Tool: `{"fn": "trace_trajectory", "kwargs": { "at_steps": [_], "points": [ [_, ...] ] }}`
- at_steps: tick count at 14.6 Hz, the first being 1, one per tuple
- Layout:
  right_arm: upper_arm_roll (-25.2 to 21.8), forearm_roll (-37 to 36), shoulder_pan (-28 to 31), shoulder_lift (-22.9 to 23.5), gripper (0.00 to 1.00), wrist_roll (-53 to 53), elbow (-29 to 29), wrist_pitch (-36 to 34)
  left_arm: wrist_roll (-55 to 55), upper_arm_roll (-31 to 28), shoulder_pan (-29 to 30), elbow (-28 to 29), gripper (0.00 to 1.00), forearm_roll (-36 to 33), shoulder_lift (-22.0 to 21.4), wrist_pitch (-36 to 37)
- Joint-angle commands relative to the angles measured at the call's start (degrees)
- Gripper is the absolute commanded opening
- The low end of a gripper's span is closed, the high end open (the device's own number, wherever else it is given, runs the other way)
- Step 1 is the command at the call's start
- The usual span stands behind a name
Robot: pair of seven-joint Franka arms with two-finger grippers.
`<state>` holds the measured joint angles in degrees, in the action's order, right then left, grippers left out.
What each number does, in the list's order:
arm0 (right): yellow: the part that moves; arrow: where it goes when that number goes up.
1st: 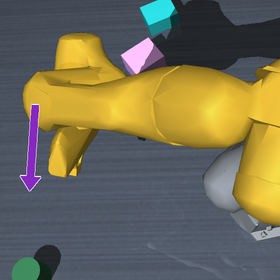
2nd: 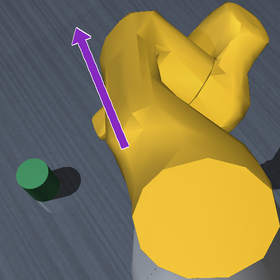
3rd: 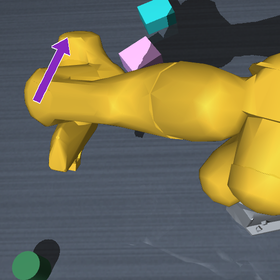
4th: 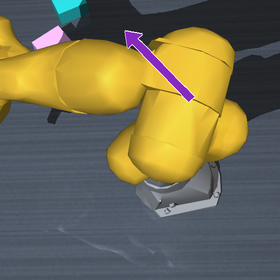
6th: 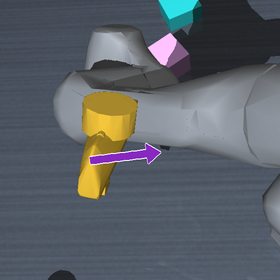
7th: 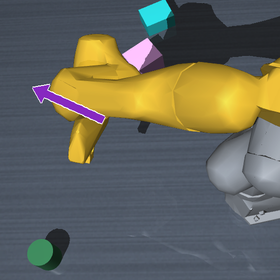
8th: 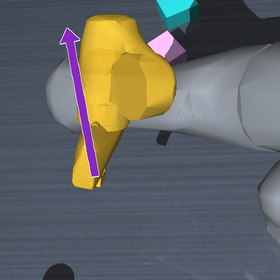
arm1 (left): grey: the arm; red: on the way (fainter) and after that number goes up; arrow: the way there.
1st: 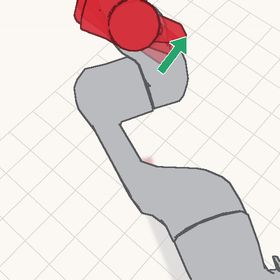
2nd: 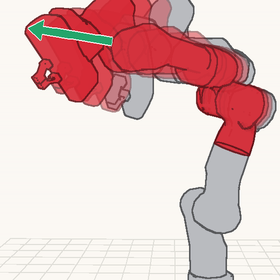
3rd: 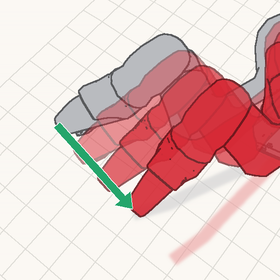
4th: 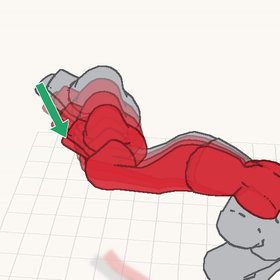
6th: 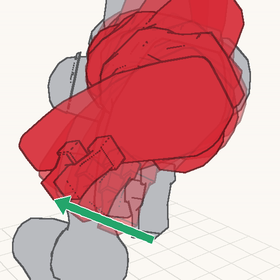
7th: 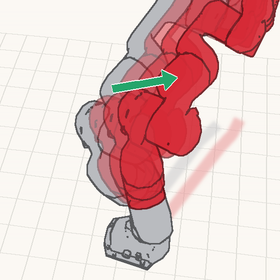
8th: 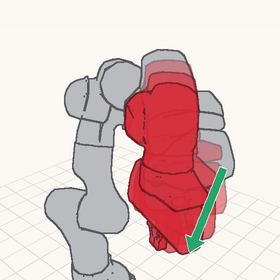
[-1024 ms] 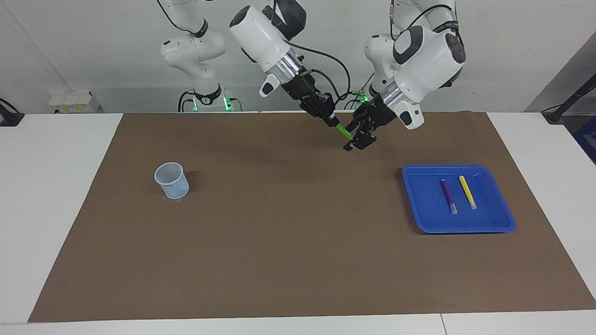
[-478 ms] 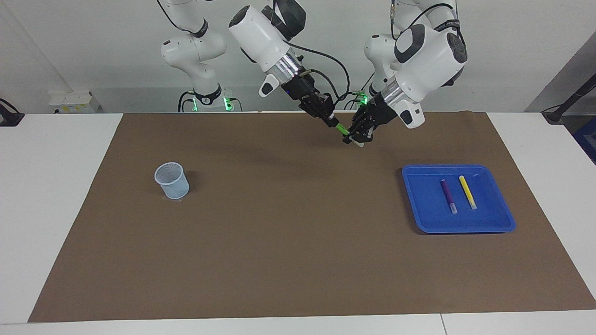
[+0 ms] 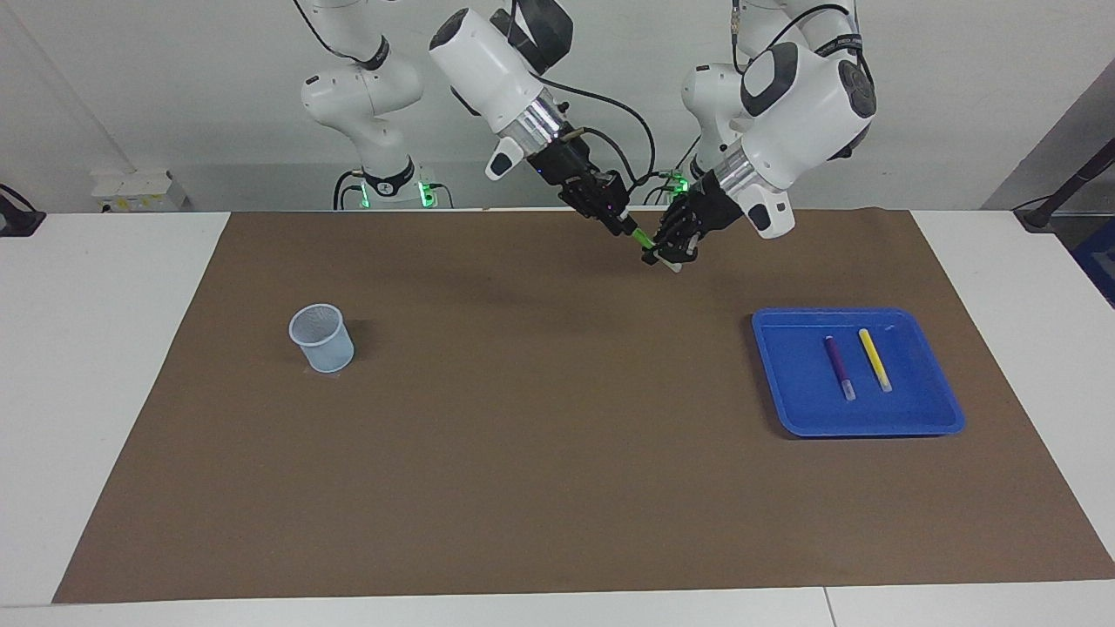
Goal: Right arm passes pens to left for tray arrangement
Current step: 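Carry the green pen to the tray while the right gripper withdraws, then lower the green pen into the tray and open the left gripper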
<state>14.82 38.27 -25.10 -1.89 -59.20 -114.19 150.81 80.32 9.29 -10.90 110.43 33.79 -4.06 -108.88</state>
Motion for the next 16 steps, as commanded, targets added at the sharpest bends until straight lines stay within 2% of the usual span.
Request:
{"fn": "trace_trajectory", "kwargs": {
  "at_steps": [1, 5, 7, 9, 13, 16],
  "points": [
    [-0.49, 0.15, 1.19, -1.01, 1.00, 2.32, 0.10, -6.01, -10.31, -0.77, 0.78, 1.19, 0.00, -2.14, -2.27, 4.36],
    [-0.58, -6.18, 9.26, -1.36, 1.00, 22.33, 2.13, -23.86, -32.63, -0.77, 6.93, 1.19, 0.00, -7.40, -2.80, 11.48],
    [-0.59, -8.02, 13.21, -1.88, 1.00, 27.28, 2.04, -29.14, -42.91, -0.86, 9.56, 1.45, 0.00, -11.27, -3.24, 13.59],
    [-0.59, -13.28, 15.86, -2.23, 1.00, 30.01, 2.04, -33.89, -53.73, -0.86, 12.03, 1.54, 0.00, -16.19, -3.24, 15.53],
    [-0.59, -21.72, 20.25, -3.46, 1.00, 35.54, 1.60, -41.63, -72.02, -0.77, 15.11, 2.50, 0.00, -25.50, -2.45, 15.19],
    [-0.59, -27.96, 24.73, -3.64, 1.00, 47.63, 2.74, -47.78, -80.13, -0.77, 17.40, 3.04, 0.00, -30.17, 0.00, 11.86]
  ]
}}
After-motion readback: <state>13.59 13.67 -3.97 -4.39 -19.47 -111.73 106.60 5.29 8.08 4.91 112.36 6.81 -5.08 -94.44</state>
